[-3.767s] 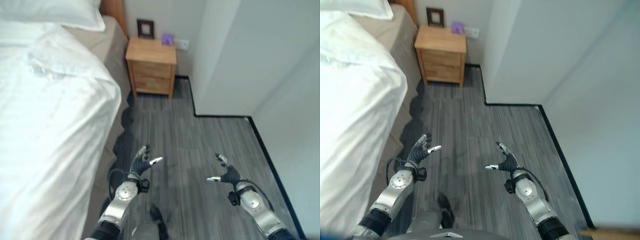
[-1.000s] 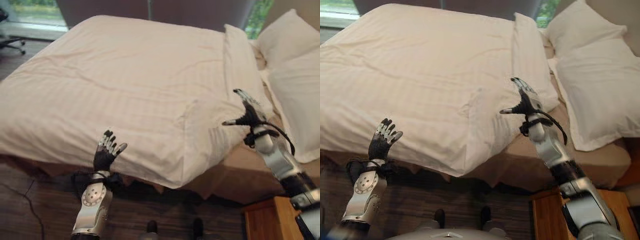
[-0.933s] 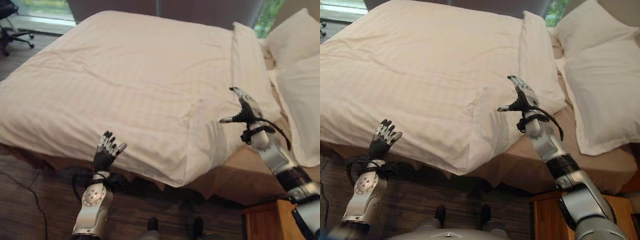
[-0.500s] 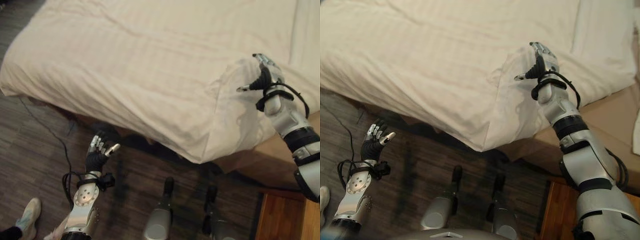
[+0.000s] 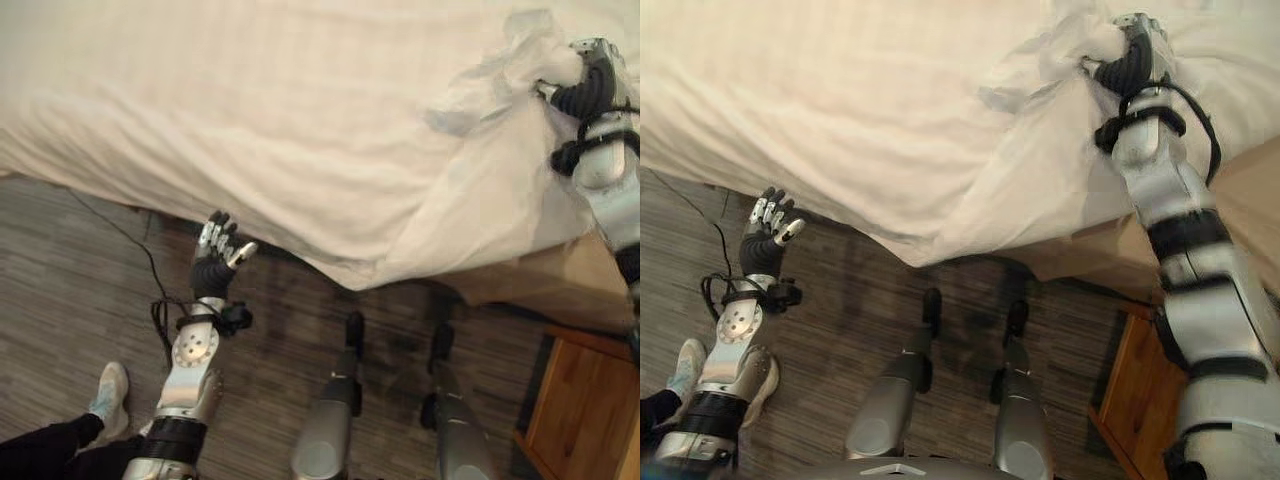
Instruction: Making the bed.
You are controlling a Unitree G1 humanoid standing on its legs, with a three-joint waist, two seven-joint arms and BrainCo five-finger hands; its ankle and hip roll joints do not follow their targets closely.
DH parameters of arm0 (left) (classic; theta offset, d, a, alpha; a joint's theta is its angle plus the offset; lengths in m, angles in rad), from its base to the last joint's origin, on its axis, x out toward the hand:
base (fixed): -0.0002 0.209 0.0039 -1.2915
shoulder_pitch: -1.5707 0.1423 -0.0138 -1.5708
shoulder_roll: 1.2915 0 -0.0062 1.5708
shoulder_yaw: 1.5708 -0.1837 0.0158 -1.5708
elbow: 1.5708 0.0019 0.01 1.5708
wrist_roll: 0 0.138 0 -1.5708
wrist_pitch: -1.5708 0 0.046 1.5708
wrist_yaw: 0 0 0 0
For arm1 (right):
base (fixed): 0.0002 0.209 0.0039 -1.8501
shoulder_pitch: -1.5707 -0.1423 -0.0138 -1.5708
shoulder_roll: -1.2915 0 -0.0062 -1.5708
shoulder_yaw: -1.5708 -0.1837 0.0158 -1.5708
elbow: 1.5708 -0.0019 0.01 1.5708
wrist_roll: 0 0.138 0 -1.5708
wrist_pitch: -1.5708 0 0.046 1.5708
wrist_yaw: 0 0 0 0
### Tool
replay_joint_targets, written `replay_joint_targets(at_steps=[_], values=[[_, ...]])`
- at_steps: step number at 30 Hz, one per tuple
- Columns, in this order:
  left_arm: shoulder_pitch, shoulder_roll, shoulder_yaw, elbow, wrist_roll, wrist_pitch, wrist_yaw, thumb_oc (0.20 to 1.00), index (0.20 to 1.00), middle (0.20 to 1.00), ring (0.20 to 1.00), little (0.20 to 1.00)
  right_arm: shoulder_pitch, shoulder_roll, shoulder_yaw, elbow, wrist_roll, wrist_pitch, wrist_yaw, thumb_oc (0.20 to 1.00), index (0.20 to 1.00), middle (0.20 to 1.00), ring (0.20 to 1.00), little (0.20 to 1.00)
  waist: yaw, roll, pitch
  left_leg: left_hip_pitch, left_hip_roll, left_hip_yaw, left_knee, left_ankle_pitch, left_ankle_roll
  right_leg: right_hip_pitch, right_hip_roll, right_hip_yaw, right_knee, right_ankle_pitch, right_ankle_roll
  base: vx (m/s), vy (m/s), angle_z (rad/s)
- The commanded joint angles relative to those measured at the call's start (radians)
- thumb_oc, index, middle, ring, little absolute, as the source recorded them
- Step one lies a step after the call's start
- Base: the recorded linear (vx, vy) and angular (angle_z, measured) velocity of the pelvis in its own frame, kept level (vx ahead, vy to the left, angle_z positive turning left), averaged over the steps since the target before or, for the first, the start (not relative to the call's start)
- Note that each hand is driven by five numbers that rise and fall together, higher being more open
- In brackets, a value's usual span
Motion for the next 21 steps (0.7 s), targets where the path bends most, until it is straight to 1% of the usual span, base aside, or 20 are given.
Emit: replay_joint_targets(at_steps=[1, 3, 4, 5, 7, 9, 10, 11, 13, 15, 17, 21], values=[[0.064, 0.01, 0.012, -0.029, 0.082, -0.014, -0.006, 1.0, 1.0, 1.0, 1.0, 1.0, 0.121, -0.017, -0.122, -0.027, -0.094, -0.03, -0.054, 0.2, 0.2, 0.2, 0.2, 0.2, -0.091, -0.054, -0.034, 0.106, 0.035, 0.054, 0.005, -0.131, -0.024, 0.07, -0.075, 0.049, 0.013, -0.119, 0.083, 0.01, 0.051, -0.11], [0.089, -0.002, 0.016, -0.009, 0.085, 0.005, -0.014, 1.0, 1.0, 1.0, 1.0, 1.0, 0.277, 0.041, -0.214, -0.108, -0.097, -0.041, -0.038, 0.2, 0.2, 0.2, 0.2, 0.2, -0.116, -0.074, -0.044, 0.146, 0.026, 0.066, 0.005, -0.149, -0.01, 0.1, -0.082, 0.061, 0.013, -0.122, 0.086, 0.02, 0.05, -0.21], [0.089, -0.001, 0.015, -0.009, 0.084, 0.005, -0.014, 1.0, 1.0, 1.0, 1.0, 1.0, 0.281, 0.042, -0.217, -0.112, -0.098, -0.04, -0.037, 0.2, 0.2, 0.2, 0.2, 0.2, -0.114, -0.075, -0.043, 0.148, 0.025, 0.067, 0.005, -0.15, -0.01, 0.102, -0.082, 0.062, 0.013, -0.122, 0.086, 0.01, 0.047, -0.22], [0.109, 0.006, 0.034, 0.004, 0.098, 0.018, -0.021, 1.0, 1.0, 1.0, 1.0, 1.0, 0.391, 0.085, -0.258, -0.137, -0.079, -0.054, -0.008, 0.2, 0.2, 0.2, 0.2, 0.2, -0.138, -0.093, -0.057, 0.179, 0.02, 0.086, 0.005, -0.164, 0.001, 0.117, -0.084, 0.076, 0.013, -0.12, 0.087, 0.01, 0.045, -0.32], [0.122, 0.014, 0.049, 0.017, 0.103, 0.028, -0.032, 1.0, 1.0, 1.0, 1.0, 1.0, 0.484, 0.136, -0.274, -0.114, -0.032, -0.06, 0.039, 0.2, 0.2, 0.2, 0.2, 0.2, -0.162, -0.107, -0.075, 0.209, 0.017, 0.106, 0.005, -0.174, 0.01, 0.13, -0.087, 0.09, 0.013, -0.118, 0.088, 0.02, 0.064, -0.47], [0.132, 0.019, 0.054, 0.016, 0.102, 0.03, -0.036, 1.0, 1.0, 1.0, 1.0, 1.0, 0.524, 0.154, -0.273, -0.105, -0.021, -0.059, 0.06, 0.2, 0.2, 0.2, 0.2, 0.2, -0.165, -0.115, -0.081, 0.225, 0.015, 0.116, 0.005, -0.18, 0.013, 0.14, -0.088, 0.099, 0.013, -0.118, 0.088, 0.02, 0.042, -0.36], [0.146, 0.018, 0.067, 0.017, 0.104, 0.04, -0.047, 1.0, 1.0, 1.0, 1.0, 1.0, 0.603, 0.193, -0.269, -0.05, -0.01, -0.05, 0.101, 0.2, 0.2, 0.2, 0.2, 0.2, -0.179, -0.121, -0.096, 0.252, 0.013, 0.126, 0.005, -0.189, 0.019, 0.158, -0.09, 0.107, 0.013, -0.118, 0.087, 0.04, 0.038, -0.46], [0.156, 0.017, 0.068, 0.016, 0.104, 0.04, -0.058, 1.0, 1.0, 1.0, 1.0, 1.0, 0.642, 0.211, -0.265, -0.004, -0.007, -0.045, 0.119, 1.0, 1.0, 1.0, 1.0, 1.0, -0.185, -0.124, -0.102, 0.267, 0.012, 0.129, 0.005, -0.193, 0.02, 0.169, -0.09, 0.11, 0.013, -0.121, 0.087, 0.05, 0.046, -0.35], [0.172, 0.019, 0.065, 0.018, 0.102, 0.043, -0.08, 1.0, 1.0, 1.0, 1.0, 1.0, 0.676, 0.232, -0.237, 0.106, -0.01, -0.038, 0.144, 1.0, 1.0, 1.0, 1.0, 1.0, -0.189, -0.123, -0.112, 0.284, 0.01, 0.132, 0.005, -0.2, 0.022, 0.187, -0.094, 0.112, 0.013, -0.124, 0.089, 0.04, 0.017, -0.12], [0.178, 0.024, 0.057, 0.029, 0.088, 0.043, -0.103, 1.0, 1.0, 1.0, 1.0, 1.0, 0.677, 0.259, -0.191, 0.289, -0.004, -0.027, 0.159, 1.0, 1.0, 1.0, 1.0, 1.0, -0.189, -0.123, -0.116, 0.3, 0.007, 0.134, 0.005, -0.204, 0.022, 0.2, -0.097, 0.11, 0.013, -0.124, 0.091, 0.03, -0.005, -0.05], [0.18, 0.028, 0.049, 0.034, 0.065, 0.049, -0.125, 1.0, 1.0, 1.0, 1.0, 1.0, 0.652, 0.293, -0.163, 0.515, 0.017, 0.004, 0.159, 1.0, 1.0, 1.0, 1.0, 1.0, -0.182, -0.119, -0.121, 0.31, 0.005, 0.134, 0.005, -0.205, 0.022, 0.212, -0.102, 0.104, 0.013, -0.124, 0.09, 0.03, -0.01, 0.08], [0.183, 0.033, 0.027, 0.043, 0.027, 0.055, -0.169, 1.0, 1.0, 1.0, 1.0, 1.0, 0.607, 0.343, -0.123, 0.908, 0.07, 0.048, 0.201, 1.0, 1.0, 1.0, 1.0, 1.0, -0.16, -0.112, -0.125, 0.327, -0.002, 0.123, 0.005, -0.208, 0.024, 0.236, -0.109, 0.096, 0.013, -0.127, 0.089, 0.03, -0.011, 0.05]])
